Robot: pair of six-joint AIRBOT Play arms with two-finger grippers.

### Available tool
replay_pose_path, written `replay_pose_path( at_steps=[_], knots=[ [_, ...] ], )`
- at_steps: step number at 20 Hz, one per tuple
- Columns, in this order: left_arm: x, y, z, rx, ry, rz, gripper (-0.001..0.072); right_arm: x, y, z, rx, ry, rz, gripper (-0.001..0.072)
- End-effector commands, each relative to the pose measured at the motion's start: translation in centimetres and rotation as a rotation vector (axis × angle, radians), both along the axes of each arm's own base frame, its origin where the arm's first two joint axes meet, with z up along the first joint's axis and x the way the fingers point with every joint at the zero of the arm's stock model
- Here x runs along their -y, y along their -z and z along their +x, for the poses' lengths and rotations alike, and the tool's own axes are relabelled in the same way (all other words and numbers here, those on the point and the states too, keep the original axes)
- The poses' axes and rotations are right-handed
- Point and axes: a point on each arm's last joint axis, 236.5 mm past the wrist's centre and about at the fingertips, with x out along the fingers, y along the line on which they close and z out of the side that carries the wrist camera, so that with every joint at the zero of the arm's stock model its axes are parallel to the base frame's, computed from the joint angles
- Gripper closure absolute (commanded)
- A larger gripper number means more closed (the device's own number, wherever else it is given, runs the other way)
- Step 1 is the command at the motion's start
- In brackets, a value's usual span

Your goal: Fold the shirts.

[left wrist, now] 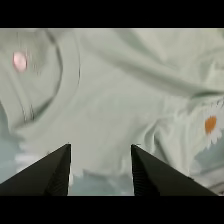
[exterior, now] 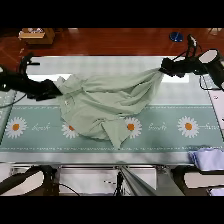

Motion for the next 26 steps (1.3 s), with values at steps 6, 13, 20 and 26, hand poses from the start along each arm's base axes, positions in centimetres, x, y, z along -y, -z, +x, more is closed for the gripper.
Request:
replay_pose_path(
  at_steps=[6, 13, 20, 26],
  knots=[
    [6.2, 6.5, -13.5, -0.22, -0.135, -0.266, 0.0049, -0.2, 0.3, -0.6, -0.002, -0.059, -0.032, 0.0674],
    [8.2, 10.8, -13.4, -0.261, -0.156, -0.234, 0.005, -0.4, 0.5, -1.0, -0.009, -0.096, -0.045, 0.0674],
    [10.4, 14.3, -9.2, -0.207, -0.256, -0.228, 0.0106, -0.4, 0.6, -1.1, -0.011, -0.1, -0.045, 0.0674],
    [10.6, 14.4, -6.7, -0.147, -0.233, -0.21, 0.069, -0.7, 0.8, -1.6, -0.031, -0.114, -0.04, 0.0674]
  ],
)
